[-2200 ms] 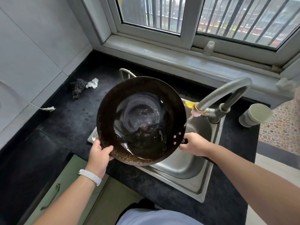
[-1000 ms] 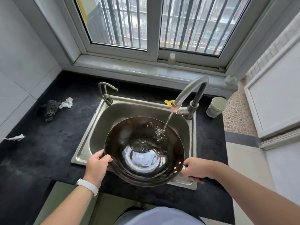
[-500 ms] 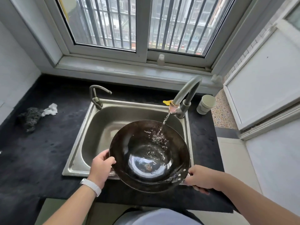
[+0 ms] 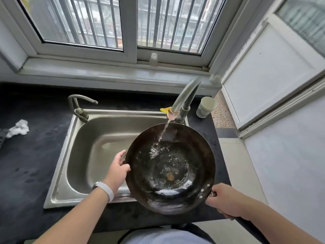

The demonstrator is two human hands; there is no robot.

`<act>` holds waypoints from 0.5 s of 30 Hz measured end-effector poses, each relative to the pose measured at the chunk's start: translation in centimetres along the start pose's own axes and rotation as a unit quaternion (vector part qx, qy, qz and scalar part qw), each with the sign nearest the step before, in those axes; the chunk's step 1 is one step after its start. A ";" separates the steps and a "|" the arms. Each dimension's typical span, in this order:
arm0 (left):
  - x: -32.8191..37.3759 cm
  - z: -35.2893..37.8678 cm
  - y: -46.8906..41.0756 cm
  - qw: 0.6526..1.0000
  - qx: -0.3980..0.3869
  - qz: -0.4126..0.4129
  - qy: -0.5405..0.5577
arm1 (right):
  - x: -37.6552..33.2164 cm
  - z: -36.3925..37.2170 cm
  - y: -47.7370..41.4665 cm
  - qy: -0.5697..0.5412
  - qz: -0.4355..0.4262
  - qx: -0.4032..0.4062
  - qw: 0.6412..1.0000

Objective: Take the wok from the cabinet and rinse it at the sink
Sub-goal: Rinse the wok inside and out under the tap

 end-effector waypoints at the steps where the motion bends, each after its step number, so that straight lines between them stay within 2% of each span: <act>1: 0.5 0.6 -0.6 1.000 -0.006 0.002 -0.015 | 0.4 -0.3 0.4 0.001 0.009 0.004 1.000; 8: 2.9 5.4 -2.6 0.995 -0.053 0.014 -0.087 | 2.2 -2.6 2.8 0.014 0.046 0.045 0.998; 15: 3.3 9.4 -2.7 0.994 -0.061 0.025 -0.083 | 3.4 -3.8 4.0 0.015 0.068 0.044 0.997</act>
Point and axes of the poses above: each hand's wrist, its own y-axis away from the middle knuckle, its own z-axis out of the palm, x = y × z, the point moved 9 cm from there along -y, towards the middle knuckle, and after that the axes turned 11 degrees about -z, right-handed, at the moved point
